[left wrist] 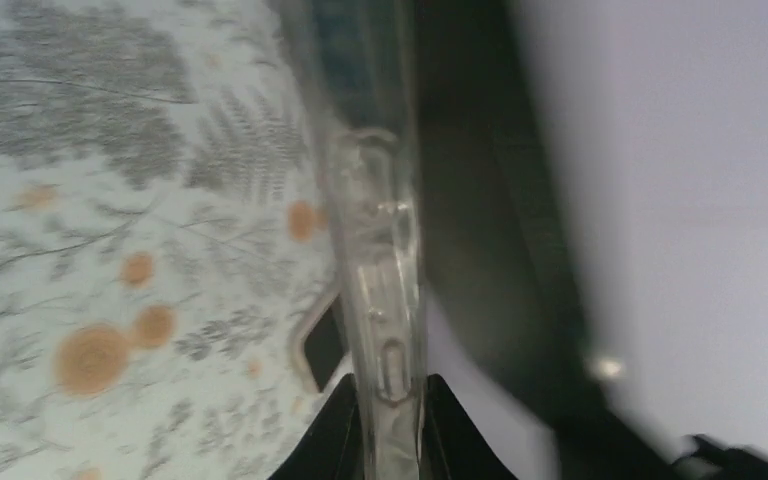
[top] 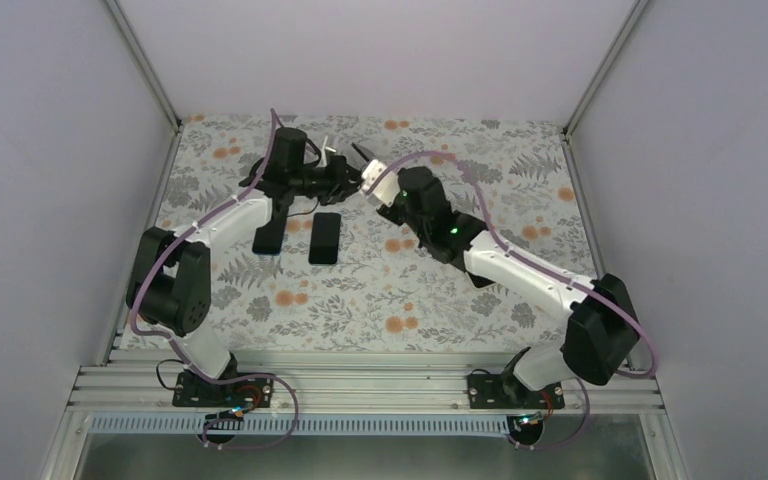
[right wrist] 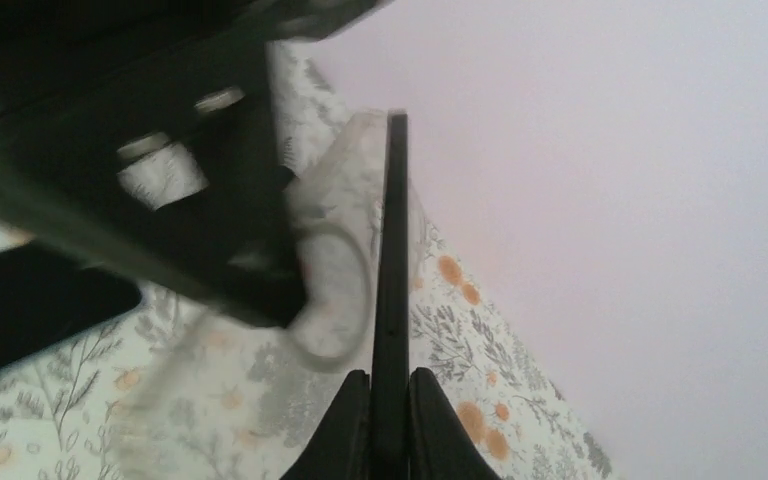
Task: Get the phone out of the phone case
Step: Remove the phone case from the phone, then place the phone case at the center of the board.
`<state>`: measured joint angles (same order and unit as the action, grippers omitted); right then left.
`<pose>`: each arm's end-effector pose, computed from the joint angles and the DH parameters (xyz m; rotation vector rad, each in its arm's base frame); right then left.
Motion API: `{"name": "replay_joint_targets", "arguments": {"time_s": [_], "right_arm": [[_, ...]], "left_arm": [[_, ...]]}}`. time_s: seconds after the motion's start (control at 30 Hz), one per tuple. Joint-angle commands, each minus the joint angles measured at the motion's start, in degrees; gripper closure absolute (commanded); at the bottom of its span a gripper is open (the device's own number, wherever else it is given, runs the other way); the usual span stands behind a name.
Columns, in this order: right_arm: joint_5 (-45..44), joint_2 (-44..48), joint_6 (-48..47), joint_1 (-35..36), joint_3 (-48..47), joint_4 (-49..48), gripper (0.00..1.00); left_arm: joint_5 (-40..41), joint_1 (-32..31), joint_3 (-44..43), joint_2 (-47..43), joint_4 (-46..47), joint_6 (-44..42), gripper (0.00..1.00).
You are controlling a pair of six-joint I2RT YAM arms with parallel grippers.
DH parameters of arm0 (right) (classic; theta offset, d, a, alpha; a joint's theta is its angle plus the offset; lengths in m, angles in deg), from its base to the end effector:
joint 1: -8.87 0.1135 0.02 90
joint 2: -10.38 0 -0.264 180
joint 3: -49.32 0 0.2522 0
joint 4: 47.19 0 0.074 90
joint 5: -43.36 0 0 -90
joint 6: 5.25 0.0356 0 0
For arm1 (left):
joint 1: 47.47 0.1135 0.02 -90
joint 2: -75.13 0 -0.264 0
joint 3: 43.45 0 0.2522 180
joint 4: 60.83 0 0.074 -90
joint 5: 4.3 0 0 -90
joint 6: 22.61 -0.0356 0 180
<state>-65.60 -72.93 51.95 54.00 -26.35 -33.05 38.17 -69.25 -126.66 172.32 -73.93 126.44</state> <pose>0.2475 0.2322 0.3022 -1.0392 1.6305 -0.1792 0.3478 -0.1673 0.2699 -0.1449 2.3303 -1.6501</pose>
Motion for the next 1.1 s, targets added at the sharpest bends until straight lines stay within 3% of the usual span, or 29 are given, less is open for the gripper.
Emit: {"name": "replay_joint_targets", "arguments": {"time_s": [0.0, 0.2, 0.57, 1.07], "right_arm": [[-0.78, 4.08, 6.41, -5.16, -7.78, 4.03, 0.96], [7.25, 5.86, 12.79, -9.31, -13.58, 10.90, 0.96], [13.00, 7.51, 16.88, -14.70, -14.90, 13.94, 0.96], [16.78, 6.37, 19.39, -19.11, -14.65, 14.38, 0.96]], "left_arm": [[7.10, 2.61, -0.77, -0.85, -6.82, -8.90, 0.98], [11.19, 3.15, -2.70, 0.94, -10.00, -14.47, 0.98], [7.38, 3.15, -12.97, 10.76, -13.86, -28.90, 0.98], [5.90, 1.70, -36.51, 32.31, -27.79, -39.35, 0.98]]}}
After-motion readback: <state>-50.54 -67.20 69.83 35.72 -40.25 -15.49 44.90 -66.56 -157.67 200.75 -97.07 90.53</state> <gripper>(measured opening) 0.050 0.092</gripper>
